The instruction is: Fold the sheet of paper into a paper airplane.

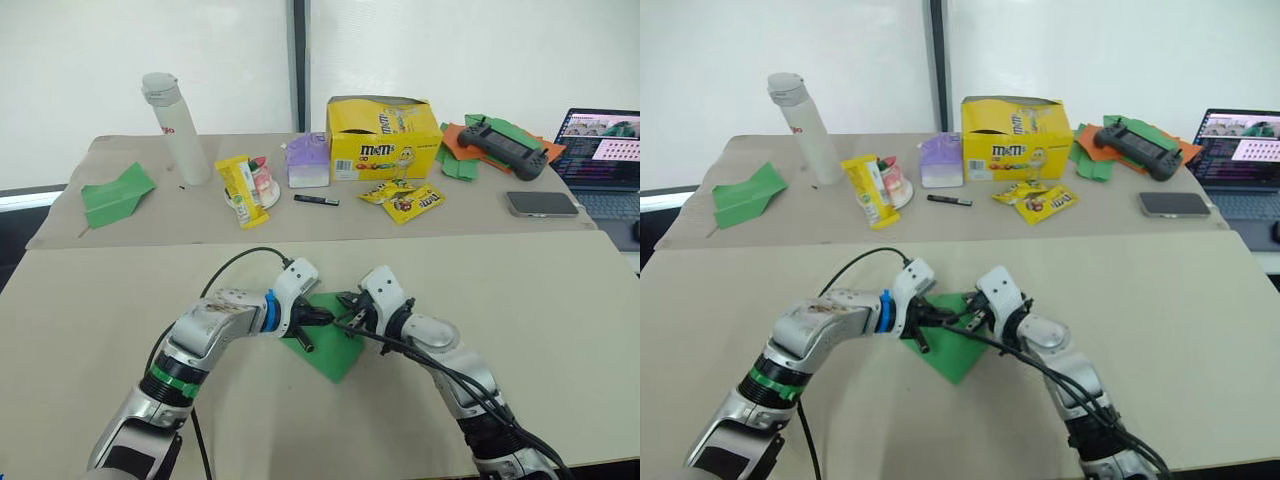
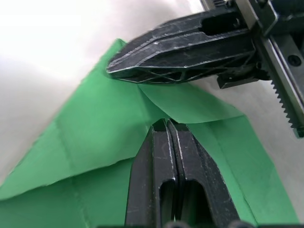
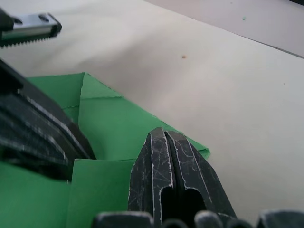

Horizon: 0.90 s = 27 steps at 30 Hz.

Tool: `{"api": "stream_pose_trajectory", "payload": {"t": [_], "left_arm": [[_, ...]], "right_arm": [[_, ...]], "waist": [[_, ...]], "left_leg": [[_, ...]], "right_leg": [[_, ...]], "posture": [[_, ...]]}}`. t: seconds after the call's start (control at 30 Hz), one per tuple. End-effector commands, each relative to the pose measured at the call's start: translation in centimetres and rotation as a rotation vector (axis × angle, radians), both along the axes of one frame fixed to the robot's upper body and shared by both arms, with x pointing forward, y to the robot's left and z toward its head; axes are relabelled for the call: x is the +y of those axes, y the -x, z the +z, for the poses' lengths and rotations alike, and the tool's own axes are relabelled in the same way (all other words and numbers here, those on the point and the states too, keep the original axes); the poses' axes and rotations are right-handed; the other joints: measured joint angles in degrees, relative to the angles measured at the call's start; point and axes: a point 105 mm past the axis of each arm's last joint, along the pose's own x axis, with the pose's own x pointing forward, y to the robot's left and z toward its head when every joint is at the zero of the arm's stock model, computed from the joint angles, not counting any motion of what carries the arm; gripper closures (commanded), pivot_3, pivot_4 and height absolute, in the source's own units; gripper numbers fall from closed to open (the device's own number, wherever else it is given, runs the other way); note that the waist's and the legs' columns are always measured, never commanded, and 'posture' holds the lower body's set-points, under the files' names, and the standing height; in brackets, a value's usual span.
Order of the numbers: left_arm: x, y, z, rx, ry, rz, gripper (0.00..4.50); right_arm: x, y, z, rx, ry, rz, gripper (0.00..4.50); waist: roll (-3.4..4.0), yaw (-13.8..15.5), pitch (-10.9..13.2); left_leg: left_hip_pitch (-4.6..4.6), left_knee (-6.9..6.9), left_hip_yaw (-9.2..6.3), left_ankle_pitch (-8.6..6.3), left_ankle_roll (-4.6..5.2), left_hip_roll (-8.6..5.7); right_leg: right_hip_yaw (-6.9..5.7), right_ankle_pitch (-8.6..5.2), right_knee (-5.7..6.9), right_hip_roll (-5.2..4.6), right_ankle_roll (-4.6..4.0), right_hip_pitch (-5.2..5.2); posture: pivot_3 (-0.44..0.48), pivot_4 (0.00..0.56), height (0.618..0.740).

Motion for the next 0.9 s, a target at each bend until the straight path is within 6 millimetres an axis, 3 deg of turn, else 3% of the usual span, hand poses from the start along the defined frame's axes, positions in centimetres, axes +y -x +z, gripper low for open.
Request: {"api": "stream_pose_trajectory", "payload": {"t": [0.03, 0.17, 0.27, 0.53, 0.8, 0.9], "left_arm": [[1.6, -0.4, 3.1, -0.024, 0.125, -0.001, 4.45], [4.5, -1.4, 5.0, -0.068, 0.181, 0.051, 4.45], [5.2, -2.5, 5.7, -0.110, 0.221, 0.118, 4.45], [2.5, -2.6, 2.7, -0.177, 0.145, 0.119, 4.45], [2.5, -2.3, -0.9, -0.182, -0.023, 0.125, 4.45], [2.5, -2.7, -1.6, -0.155, 0.011, 0.187, 4.45]], "right_arm": [[-1.0, 0.9, -3.3, 0.122, 0.091, -0.010, 4.50], [-1.2, 1.4, -4.0, 0.154, 0.107, 0.003, 4.50], [-1.1, 1.5, -4.0, 0.156, 0.107, 0.008, 4.50], [-1.0, 1.1, -3.3, 0.136, 0.104, 0.009, 4.50], [-0.1, 0.5, -1.3, 0.081, 0.034, 0.006, 4.50], [0.5, 0.2, -0.4, 0.052, 0.007, 0.012, 4.50]], "waist": [[0.00, 0.00, 0.00], [0.04, -0.03, -0.02], [0.03, 0.28, -0.03], [0.06, 0.26, -0.07], [0.07, 0.19, -0.07], [0.09, 0.19, -0.08]], "left_leg": [[0.00, 0.00, 0.00, 0.00, 0.00, 0.01], [0.07, 0.00, 0.01, 0.00, 0.00, 0.02], [0.13, 0.00, -0.01, 0.00, -0.01, 0.01], [0.13, 0.01, 0.01, -0.01, -0.01, 0.01], [0.13, 0.00, 0.03, -0.01, -0.02, 0.02], [0.15, 0.01, 0.04, -0.01, -0.02, 0.04]], "right_leg": [[0.00, -0.01, 0.01, 0.01, -0.02, 0.00], [-0.01, -0.03, 0.01, 0.01, -0.05, 0.04], [-0.02, -0.03, -0.01, 0.00, -0.05, 0.12], [0.00, -0.02, -0.01, -0.02, -0.07, 0.13], [0.01, -0.01, 0.01, 0.01, -0.08, 0.12], [0.01, -0.01, 0.02, 0.02, -0.09, 0.12]], "posture": [[0.000, 0.150, 0.740], [0.000, 0.150, 0.740], [0.000, 0.150, 0.740], [0.000, 0.150, 0.740], [0.000, 0.150, 0.740], [0.000, 0.150, 0.740]]}}
